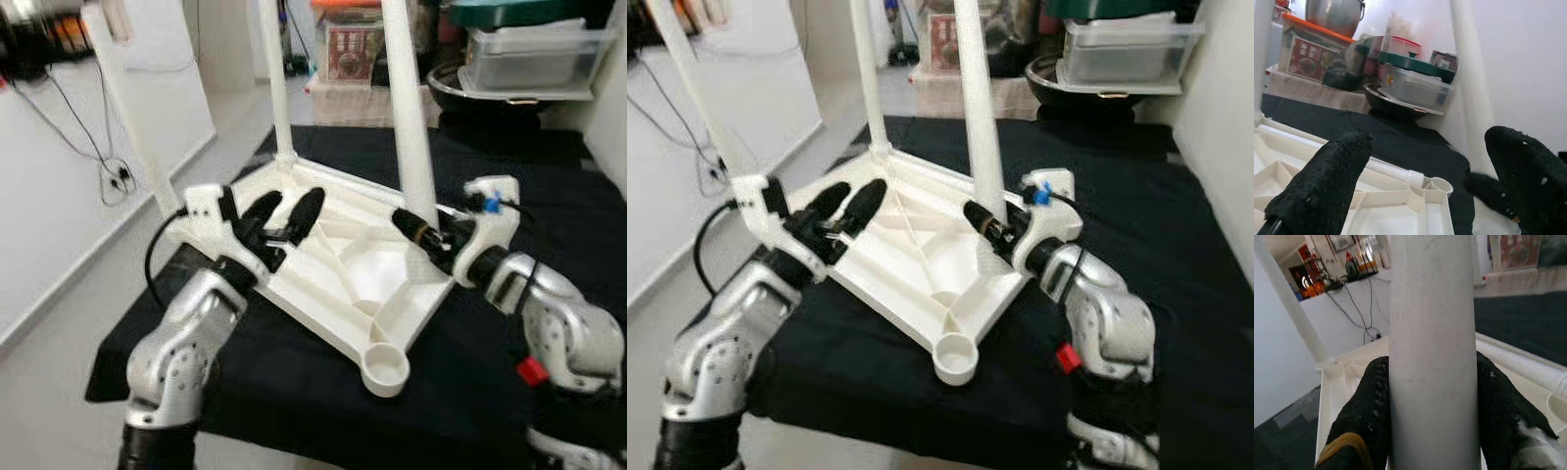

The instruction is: Building children table

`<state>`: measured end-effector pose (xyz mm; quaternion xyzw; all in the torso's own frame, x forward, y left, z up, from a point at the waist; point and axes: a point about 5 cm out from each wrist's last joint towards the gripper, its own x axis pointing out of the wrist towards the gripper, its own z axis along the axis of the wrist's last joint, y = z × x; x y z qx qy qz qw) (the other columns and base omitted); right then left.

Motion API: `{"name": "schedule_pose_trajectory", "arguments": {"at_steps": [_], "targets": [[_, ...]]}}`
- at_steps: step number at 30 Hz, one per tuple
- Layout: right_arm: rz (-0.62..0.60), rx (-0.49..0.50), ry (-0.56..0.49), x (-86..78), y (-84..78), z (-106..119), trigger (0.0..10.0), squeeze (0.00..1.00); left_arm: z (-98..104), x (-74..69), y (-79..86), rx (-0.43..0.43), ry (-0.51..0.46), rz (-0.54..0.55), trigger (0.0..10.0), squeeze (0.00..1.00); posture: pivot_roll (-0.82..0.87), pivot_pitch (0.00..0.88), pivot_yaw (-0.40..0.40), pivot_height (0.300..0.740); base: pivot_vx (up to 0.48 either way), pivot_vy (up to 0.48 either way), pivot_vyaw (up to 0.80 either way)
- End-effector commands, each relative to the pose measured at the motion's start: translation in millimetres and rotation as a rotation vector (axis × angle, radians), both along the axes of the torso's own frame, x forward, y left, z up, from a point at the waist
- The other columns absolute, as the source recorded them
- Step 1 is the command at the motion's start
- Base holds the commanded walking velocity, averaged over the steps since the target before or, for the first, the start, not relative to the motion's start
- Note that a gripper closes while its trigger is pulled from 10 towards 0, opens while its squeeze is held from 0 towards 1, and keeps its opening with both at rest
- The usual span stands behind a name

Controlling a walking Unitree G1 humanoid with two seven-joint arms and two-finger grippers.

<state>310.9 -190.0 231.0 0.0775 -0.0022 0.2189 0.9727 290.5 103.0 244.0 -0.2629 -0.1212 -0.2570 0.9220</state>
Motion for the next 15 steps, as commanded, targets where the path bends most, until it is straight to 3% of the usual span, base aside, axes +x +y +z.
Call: {"name": "schedule_pose_trajectory", "arguments": {"at_steps": [1, 4, 8, 10, 15], "targets": [[0.049, 0.020, -0.094, -4.8, 7.2, 10, 10.0, 0.00, -3, 5.7, 5.9, -0.028, 0.054, 0.019, 10.0, 0.00, -0.12, 0.000, 0.063, 0.740, 0.000, 0.000, 0.00], [0.061, 0.010, -0.118, -6.6, 8.2, 10, 10.0, 0.00, -1, 7.8, 8.0, -0.052, 0.072, 0.028, 10.0, 0.00, -0.12, 0.000, 0.063, 0.740, 0.000, 0.000, 0.00], [0.153, -0.033, -0.162, -15.3, 19.5, 12, 10.0, 0.00, 4, 9.0, 14.7, -0.161, 0.100, 0.051, 10.0, 0.00, -0.13, 0.004, 0.074, 0.740, 0.000, 0.000, 0.00], [0.285, -0.156, -0.217, -23.8, 42.4, 13, 10.0, 0.00, 18, 8.4, 4.0, -0.173, 0.084, -0.014, 10.0, 0.00, -0.09, 0.013, 0.072, 0.740, 0.000, 0.000, 0.00], [0.338, -0.233, -0.238, -25.4, 57.3, 11, 10.0, 0.00, 25, 6.6, -4.2, -0.182, 0.069, -0.047, 10.0, 0.00, -0.09, 0.012, 0.071, 0.740, 0.000, 0.000, 0.00]]}}
